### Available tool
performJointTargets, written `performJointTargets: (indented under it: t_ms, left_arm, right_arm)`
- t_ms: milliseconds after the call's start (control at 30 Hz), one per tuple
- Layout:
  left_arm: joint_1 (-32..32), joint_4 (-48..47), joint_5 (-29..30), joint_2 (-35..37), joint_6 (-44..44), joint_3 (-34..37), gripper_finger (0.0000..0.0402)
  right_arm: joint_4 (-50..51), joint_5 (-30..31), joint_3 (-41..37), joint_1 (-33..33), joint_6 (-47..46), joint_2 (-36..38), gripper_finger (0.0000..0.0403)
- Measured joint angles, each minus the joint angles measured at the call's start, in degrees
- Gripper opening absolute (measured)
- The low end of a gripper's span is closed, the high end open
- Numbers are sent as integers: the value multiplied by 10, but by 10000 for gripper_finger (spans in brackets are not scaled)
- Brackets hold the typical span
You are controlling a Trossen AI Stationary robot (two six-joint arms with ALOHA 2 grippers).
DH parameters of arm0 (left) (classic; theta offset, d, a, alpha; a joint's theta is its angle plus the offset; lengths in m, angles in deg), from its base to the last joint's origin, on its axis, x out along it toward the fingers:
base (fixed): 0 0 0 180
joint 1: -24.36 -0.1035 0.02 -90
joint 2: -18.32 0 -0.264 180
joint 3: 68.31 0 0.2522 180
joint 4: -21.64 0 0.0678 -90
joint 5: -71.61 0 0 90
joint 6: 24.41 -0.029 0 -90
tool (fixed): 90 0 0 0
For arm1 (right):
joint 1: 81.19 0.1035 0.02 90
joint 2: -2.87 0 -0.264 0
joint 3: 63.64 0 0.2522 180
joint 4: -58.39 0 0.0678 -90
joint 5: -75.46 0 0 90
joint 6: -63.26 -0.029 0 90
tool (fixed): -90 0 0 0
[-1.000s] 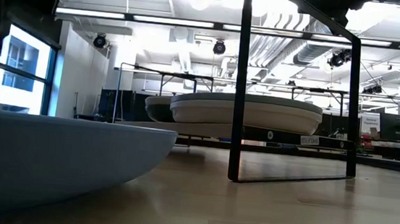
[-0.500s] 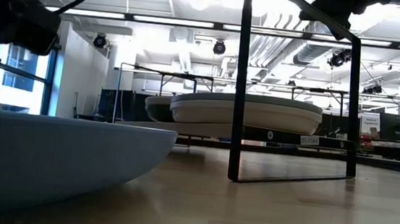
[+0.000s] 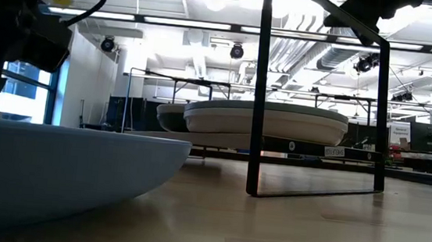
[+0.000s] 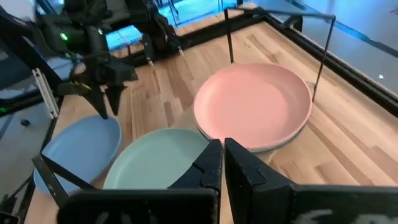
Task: Place and stack plates onto a shelf
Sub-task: Stack the blue plate on the top of the pink plate on the shelf
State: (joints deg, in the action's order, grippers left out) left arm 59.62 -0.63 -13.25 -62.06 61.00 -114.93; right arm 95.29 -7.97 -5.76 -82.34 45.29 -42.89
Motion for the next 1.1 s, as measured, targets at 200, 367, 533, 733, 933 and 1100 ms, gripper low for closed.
performJointTargets:
  t_ms: [200, 367, 533, 733, 933, 1100]
  left_arm:
    - [0, 18, -5, -20, -1, 1, 130]
    - [-1, 45, -19, -49, 0, 1, 90]
    - [-11, 50, -37, -49, 20, 0, 10]
    - [-38, 17, -107, 34, 1, 1, 4]
    - [-104, -61, -98, 207, -1, -9, 3]
    - [-217, -110, -29, 274, -53, -38, 2]
  right_arm:
    - [-3, -7, 0, 0, 0, 1, 0]
    - [4, -10, 0, 0, 0, 3, 0]
    - [5, -10, 0, 0, 0, 4, 0]
    - [3, -10, 0, 0, 4, 5, 0]
    - [2, -10, 0, 0, 5, 4, 0]
    - [-2, -7, 0, 0, 5, 4, 0]
